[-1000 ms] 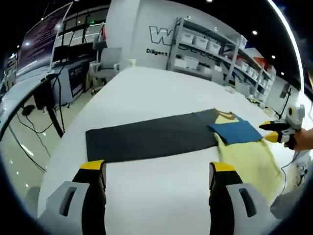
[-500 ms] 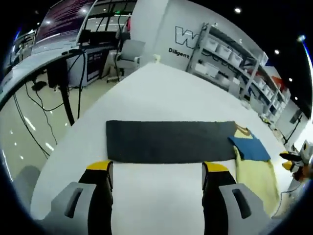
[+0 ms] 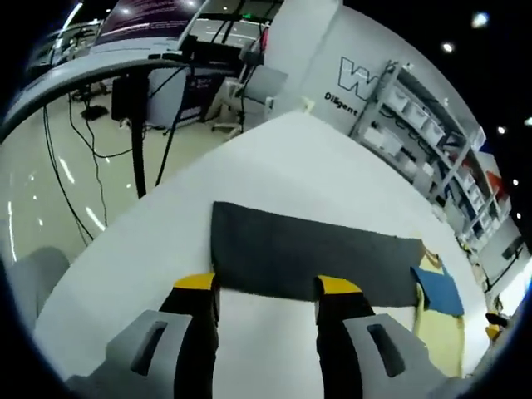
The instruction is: Fold the garment on the visible template until the final outline fits inside the template.
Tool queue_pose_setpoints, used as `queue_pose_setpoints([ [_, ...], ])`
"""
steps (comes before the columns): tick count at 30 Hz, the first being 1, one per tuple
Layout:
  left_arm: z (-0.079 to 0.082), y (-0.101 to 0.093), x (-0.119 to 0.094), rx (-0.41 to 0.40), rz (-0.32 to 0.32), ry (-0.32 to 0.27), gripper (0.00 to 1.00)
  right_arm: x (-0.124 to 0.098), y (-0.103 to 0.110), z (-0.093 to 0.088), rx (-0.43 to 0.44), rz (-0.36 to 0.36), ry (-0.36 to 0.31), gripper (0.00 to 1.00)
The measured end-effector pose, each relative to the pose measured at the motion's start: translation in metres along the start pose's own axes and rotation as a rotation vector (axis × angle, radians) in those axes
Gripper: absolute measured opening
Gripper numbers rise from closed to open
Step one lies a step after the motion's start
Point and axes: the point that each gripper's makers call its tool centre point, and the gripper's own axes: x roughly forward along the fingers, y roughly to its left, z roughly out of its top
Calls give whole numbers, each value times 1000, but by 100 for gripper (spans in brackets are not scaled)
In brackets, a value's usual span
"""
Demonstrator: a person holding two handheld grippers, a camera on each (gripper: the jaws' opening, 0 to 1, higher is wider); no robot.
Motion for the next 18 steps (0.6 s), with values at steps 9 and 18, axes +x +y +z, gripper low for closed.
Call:
queue_pose_setpoints([
  [9,1,9,-5,-21,70,0,7,-3,1,-2,16,-14,-10,25],
  [18,12,-5,-8,1,52,-24,1,-8,-5,-5,31,-35,-12,23],
])
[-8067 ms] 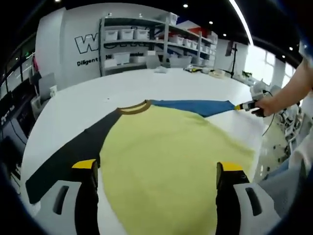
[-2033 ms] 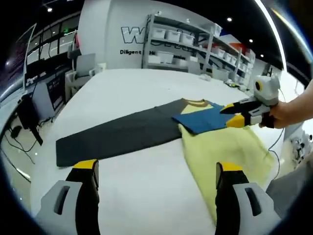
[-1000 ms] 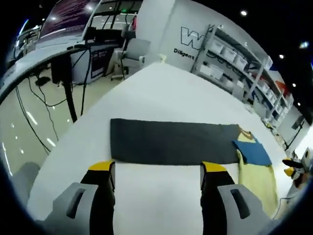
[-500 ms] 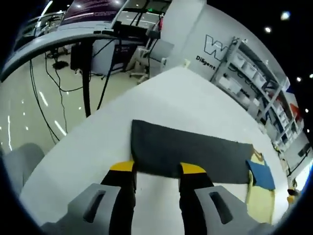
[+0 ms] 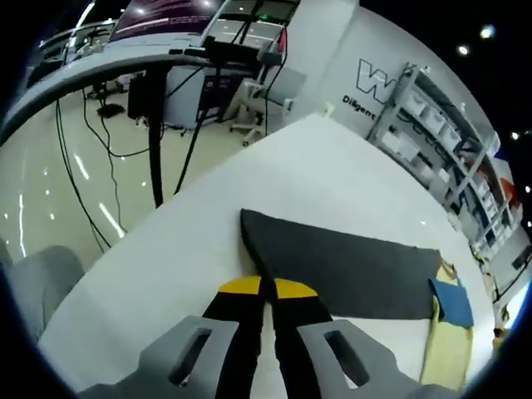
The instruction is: Fold the garment on the visible template until the final outline fits inside the template.
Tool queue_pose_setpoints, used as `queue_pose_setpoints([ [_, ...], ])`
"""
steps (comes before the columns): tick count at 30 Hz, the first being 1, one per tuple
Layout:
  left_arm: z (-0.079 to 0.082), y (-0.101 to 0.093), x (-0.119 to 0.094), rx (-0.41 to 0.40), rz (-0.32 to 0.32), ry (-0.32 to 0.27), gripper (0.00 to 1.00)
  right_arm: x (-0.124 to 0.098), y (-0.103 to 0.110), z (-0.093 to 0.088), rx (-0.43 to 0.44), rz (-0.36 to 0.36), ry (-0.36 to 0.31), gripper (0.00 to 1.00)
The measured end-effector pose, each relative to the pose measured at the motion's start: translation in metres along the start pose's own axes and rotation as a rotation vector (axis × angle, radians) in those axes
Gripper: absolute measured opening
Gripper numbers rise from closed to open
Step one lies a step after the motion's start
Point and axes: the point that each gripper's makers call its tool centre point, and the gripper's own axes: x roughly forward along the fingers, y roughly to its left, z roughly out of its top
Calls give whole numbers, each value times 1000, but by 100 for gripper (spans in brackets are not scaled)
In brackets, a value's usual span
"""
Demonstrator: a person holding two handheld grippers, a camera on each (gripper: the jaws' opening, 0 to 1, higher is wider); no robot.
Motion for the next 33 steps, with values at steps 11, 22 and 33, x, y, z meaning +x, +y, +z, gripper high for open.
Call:
queue_pose_setpoints([
  [11,53,-48,-7,17,-150,-146,1,-1,-2,-4,34,-7,-14,22],
  [22,84,-118,-12,51,-315,-216,1,-2,-4,-4,55,-5,-42,21],
  [33,98,-190,-20,97,-467,-238,1,-7,-11,-9,70,-9,-59,21],
])
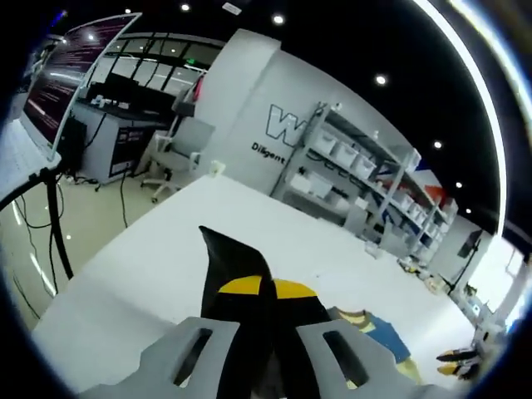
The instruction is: Fold the garment on the visible template until the final outline fits inside the template.
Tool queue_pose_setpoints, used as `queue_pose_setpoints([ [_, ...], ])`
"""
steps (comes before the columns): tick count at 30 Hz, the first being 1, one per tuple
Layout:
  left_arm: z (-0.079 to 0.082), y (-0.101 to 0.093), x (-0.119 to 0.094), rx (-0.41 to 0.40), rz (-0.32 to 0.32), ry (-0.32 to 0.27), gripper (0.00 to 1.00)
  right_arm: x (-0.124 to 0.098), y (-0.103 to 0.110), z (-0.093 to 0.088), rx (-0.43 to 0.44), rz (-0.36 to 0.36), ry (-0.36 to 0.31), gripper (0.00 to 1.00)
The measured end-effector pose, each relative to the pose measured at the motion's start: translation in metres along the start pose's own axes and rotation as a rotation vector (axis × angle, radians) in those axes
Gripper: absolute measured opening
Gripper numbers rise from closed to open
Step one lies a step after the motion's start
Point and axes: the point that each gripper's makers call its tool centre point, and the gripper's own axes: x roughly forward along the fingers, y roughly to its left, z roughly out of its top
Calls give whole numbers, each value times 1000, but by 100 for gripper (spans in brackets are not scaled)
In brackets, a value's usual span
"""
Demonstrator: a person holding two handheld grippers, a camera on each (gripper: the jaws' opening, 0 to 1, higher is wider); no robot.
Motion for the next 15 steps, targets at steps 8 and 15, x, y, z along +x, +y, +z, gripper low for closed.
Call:
queue_pose_setpoints([
  [8,3,-57,22,44,-128,7,1,-5,-4,-2,10,0,-12,21],
  [15,-2,-103,36,70,-220,19,0,-11,-8,-3,1,-3,-16,21],
])
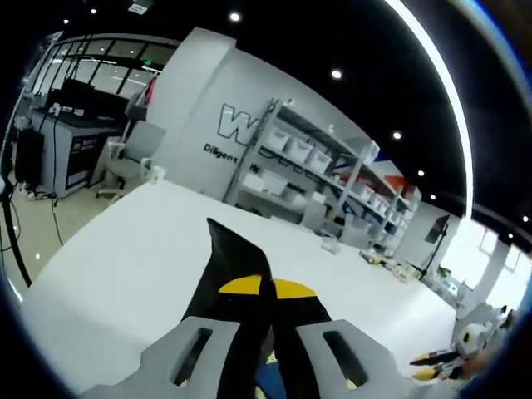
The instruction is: Fold the garment on the visible template until the final outline fits inside the template.
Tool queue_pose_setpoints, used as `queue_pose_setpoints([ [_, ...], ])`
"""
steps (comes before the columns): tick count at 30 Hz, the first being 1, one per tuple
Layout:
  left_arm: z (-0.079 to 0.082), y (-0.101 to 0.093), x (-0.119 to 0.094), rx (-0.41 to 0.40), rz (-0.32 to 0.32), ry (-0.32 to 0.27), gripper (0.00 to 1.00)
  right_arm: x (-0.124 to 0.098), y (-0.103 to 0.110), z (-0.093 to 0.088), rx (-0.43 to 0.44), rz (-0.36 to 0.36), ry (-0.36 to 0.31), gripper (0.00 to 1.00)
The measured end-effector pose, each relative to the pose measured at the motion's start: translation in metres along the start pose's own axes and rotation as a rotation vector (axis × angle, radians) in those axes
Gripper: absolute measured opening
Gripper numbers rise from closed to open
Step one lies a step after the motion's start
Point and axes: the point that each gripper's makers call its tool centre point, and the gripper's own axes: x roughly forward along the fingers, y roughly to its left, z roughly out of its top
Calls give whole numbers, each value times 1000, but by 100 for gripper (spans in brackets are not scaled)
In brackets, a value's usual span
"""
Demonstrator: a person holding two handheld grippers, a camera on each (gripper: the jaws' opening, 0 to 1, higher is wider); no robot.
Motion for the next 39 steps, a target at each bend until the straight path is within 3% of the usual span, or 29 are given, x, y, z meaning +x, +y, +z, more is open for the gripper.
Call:
queue_pose_setpoints([
  [20,-38,-102,57,24,-231,88,0,-10,-6,-3,-38,9,1,23],
  [30,-75,-148,75,52,-350,177,0,-11,-4,-3,-75,31,4,33],
  [39,-114,-176,80,103,-426,276,0,-12,-3,-4,-100,51,9,40],
])
